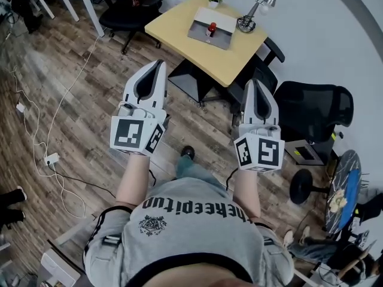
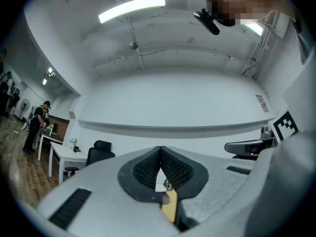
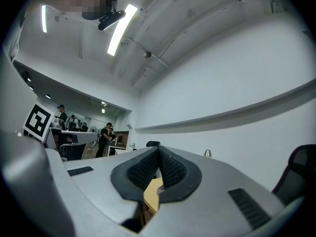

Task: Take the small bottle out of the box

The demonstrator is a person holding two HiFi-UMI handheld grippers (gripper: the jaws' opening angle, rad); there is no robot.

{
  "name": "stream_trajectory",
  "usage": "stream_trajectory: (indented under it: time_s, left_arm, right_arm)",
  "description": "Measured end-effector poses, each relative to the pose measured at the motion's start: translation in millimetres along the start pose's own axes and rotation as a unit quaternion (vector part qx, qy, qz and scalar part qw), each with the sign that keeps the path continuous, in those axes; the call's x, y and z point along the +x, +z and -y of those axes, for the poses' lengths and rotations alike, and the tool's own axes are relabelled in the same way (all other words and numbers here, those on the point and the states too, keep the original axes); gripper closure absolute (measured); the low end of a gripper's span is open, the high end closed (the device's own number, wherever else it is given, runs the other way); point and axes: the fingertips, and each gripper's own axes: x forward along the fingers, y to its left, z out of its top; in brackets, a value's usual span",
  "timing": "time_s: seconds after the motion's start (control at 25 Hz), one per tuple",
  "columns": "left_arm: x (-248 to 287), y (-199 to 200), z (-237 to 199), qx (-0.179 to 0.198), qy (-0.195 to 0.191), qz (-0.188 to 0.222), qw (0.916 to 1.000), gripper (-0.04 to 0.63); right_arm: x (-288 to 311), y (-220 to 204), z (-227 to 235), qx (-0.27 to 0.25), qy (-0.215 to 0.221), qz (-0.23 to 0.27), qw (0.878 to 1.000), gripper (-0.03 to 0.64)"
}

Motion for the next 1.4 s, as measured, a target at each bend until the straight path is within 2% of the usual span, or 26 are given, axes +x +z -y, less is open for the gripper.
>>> stream_trajectory:
  time_s: [0.52,0.88,1.12,1.4]
  left_arm:
    - [97,-10,-8,0.009,-0.007,0.014,0.9998,0.592]
    - [138,-29,-1,0.012,-0.014,0.009,0.9998,0.592]
    - [154,-44,-16,0.004,-0.009,-0.003,0.9999,0.592]
    - [203,-56,-38,0.001,-0.027,-0.001,0.9996,0.592]
  right_arm:
    - [80,-5,55,-0.004,0.004,0.021,1.0,0.615]
    - [112,-18,79,0.002,0.011,0.025,1.0,0.617]
    - [132,-35,79,0.005,0.016,0.009,1.0,0.617]
    - [175,-43,97,0.004,-0.006,0.01,1.0,0.615]
